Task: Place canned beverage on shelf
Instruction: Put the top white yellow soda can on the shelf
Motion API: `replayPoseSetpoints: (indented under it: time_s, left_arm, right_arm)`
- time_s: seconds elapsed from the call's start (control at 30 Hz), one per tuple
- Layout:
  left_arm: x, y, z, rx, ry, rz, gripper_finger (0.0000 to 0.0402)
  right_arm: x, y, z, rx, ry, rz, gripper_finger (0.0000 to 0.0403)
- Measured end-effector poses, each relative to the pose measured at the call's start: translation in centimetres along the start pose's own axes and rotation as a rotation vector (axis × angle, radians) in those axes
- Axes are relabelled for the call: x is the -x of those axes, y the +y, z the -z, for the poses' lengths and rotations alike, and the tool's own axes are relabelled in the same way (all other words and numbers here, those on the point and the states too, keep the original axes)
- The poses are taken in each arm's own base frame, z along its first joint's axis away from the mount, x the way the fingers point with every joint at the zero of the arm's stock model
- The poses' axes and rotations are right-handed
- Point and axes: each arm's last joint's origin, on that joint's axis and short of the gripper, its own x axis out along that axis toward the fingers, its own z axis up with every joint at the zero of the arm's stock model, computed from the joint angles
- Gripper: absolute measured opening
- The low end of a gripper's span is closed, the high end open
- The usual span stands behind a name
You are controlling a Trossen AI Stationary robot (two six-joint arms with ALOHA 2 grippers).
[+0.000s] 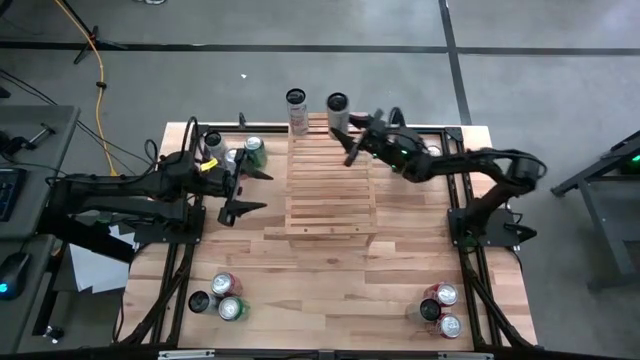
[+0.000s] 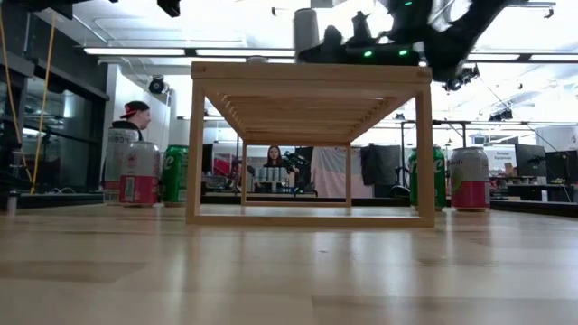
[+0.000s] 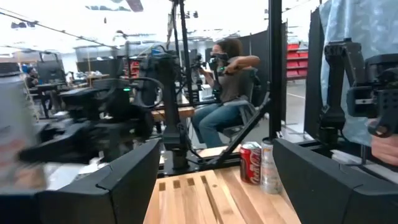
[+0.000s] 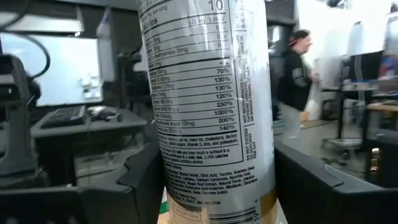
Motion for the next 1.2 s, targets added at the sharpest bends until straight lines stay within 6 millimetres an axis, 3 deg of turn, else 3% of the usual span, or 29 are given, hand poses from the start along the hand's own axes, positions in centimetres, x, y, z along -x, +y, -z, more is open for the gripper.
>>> replayPoseSetpoints:
  time_s: [0.13,0.27,0.57,1.2]
  left_arm:
    - [-0.1,-0.3,0.2,0.03,0.023,0.02,0.0303]
    - [-0.1,-0.7,0.7,0.067,0.077,0.039,0.0303]
    - [-0.1,-0.9,0.6,0.048,0.073,-0.067,0.0303]
    - [0.0,-0.3,0.4,-0.004,0.068,-0.353,0.0303]
  right_arm:
    - [-2.6,0.2,0.7,0.005,0.015,-0.012,0.0231]
    - [-3.3,0.1,1.6,0.008,0.039,-0.002,0.0231]
    - [-3.3,0.2,1.5,-0.005,0.051,0.038,0.0231]
    - [-2.6,5.6,1.4,-0.054,0.059,-0.149,0.0231]
